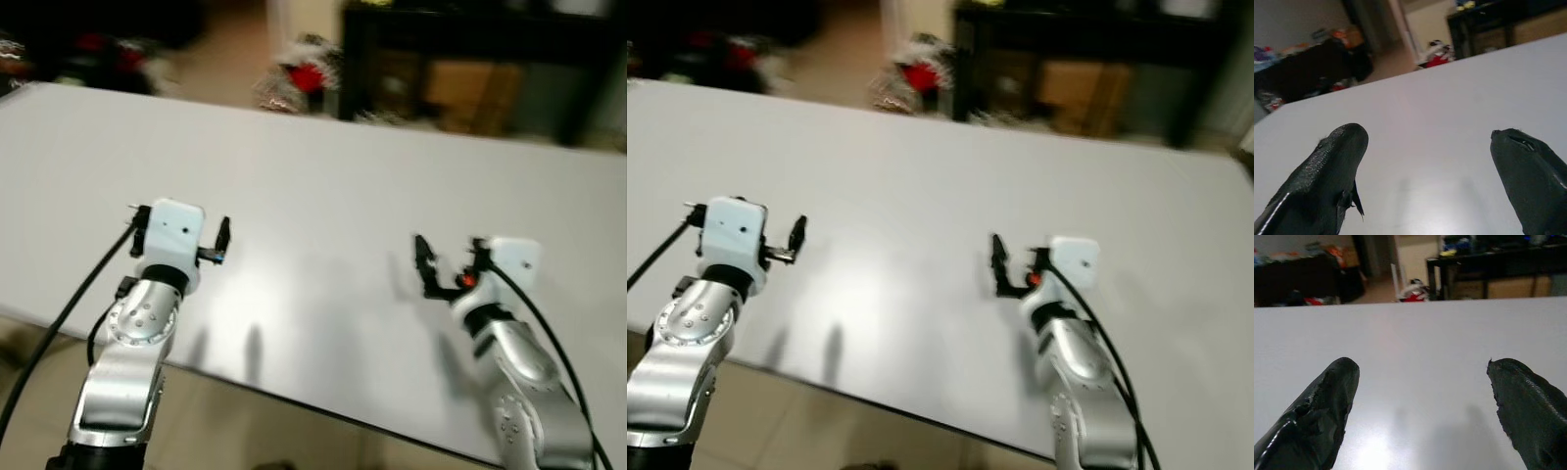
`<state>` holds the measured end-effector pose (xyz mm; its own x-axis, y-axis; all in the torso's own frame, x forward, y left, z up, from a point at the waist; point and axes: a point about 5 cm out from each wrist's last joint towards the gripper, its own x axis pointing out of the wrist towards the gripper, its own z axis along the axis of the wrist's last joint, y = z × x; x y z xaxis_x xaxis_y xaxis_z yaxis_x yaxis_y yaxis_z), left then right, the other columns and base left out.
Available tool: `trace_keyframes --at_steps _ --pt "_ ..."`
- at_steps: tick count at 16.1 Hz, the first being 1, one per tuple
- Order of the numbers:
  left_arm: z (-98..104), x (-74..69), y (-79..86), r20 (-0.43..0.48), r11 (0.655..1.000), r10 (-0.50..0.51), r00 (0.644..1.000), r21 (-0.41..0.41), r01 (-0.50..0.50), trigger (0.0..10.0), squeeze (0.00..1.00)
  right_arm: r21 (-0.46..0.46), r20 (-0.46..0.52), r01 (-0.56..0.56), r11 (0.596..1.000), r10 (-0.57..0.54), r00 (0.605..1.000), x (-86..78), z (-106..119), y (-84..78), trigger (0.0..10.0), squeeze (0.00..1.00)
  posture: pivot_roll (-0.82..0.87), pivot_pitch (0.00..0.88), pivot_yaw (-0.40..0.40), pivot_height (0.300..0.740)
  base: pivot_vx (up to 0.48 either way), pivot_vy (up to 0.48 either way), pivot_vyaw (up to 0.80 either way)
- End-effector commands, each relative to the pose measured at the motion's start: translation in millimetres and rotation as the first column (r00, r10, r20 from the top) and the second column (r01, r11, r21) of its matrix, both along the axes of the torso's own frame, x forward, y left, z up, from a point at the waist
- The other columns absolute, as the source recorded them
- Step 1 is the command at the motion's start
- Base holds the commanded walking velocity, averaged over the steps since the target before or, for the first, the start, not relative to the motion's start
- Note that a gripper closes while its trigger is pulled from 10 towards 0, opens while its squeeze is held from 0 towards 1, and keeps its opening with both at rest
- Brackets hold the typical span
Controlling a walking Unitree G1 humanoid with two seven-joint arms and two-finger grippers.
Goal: Setting the table
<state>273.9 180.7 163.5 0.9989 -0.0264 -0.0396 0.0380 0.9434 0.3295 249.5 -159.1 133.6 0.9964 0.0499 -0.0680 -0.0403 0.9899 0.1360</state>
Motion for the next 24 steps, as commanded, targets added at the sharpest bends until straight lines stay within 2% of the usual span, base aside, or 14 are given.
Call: trace_keyframes --at_steps 1,2,3,4,5,6,7,11,15,24 --pt "-1 0.8 4.5 -0.018 1.0 0.016 1.0 -0.009 -0.016 10.0 0.0 0.019 0.013 -0.01 1.0 0.009 1.0 1.7 2 5.9 10.0 1.0 0.05 0.0 0.018 0.74 0.0 0.0 0.8" --pt "-1 1.6 4.3 -0.02 1.0 0.016 1.0 -0.018 -0.017 10.0 0.0 0.043 0.027 0.002 0.999 -0.003 1.0 2.5 5 6.1 10.0 1.0 0.05 0.0 0.017 0.74 0.0 0.0 0.0" --pt "-2 2.1 4.0 -0.021 1.0 0.013 1.0 -0.019 -0.014 10.0 0.0 0.01 0.007 0.011 1.0 -0.011 1.0 4.7 6 7.0 10.0 1.0 0.05 0.0 0.018 0.74 0.0 0.255 0.0" --pt "-2 2.3 3.6 -0.023 1.0 0.013 1.0 -0.02 -0.013 10.0 0.0 0.0 0.012 0.002 1.0 -0.002 1.0 5.5 7 7.8 10.0 0.44 0.05 0.0 0.016 0.74 0.0 0.326 0.0" --pt "-2 2.4 3.5 -0.024 1.0 0.012 1.0 -0.019 -0.012 10.0 0.0 -0.031 0.015 0.008 0.999 -0.007 1.0 5.9 6 7.2 10.0 0.0 0.05 0.0 0.015 0.74 0.0 0.349 0.0" --pt "-3 2.0 3.3 -0.026 1.0 0.011 1.0 -0.018 -0.011 10.0 0.0 -0.011 0.061 -0.026 1.0 0.026 0.998 6.1 9 9.6 10.0 0.0 0.05 0.0 0.014 0.74 0.0 0.36 0.0" --pt "-2 1.8 3.1 -0.026 1.0 0.009 1.0 -0.017 -0.009 10.0 0.0 -0.041 0.045 -0.033 0.999 0.035 0.998 6.0 7 9.8 10.0 0.0 0.06 0.0 0.012 0.74 0.0 0.36 0.0" --pt "-1 2.9 3.2 -0.025 1.0 0.007 1.0 -0.011 -0.007 10.0 0.0 0.027 0.008 -0.037 0.999 0.037 0.999 6.1 2 9.3 10.0 0.0 0.06 0.0 0.009 0.74 0.0 0.361 0.0" --pt "-1 3.8 2.6 -0.025 1.0 0.005 1.0 -0.009 -0.005 10.0 0.0 -0.016 0.001 -0.028 0.999 0.028 1.0 8.4 0 7.3 10.0 0.0 0.07 0.0 0.008 0.74 0.0 0.361 0.0" --pt "-1 2.4 4.6 -0.033 1.0 0.012 0.999 0.002 -0.012 10.0 0.0 -0.004 -0.016 -0.053 0.999 0.053 0.998 12.9 -3 13.9 10.0 0.0 0.08 0.0 0.0 0.74 0.0 0.361 0.0"
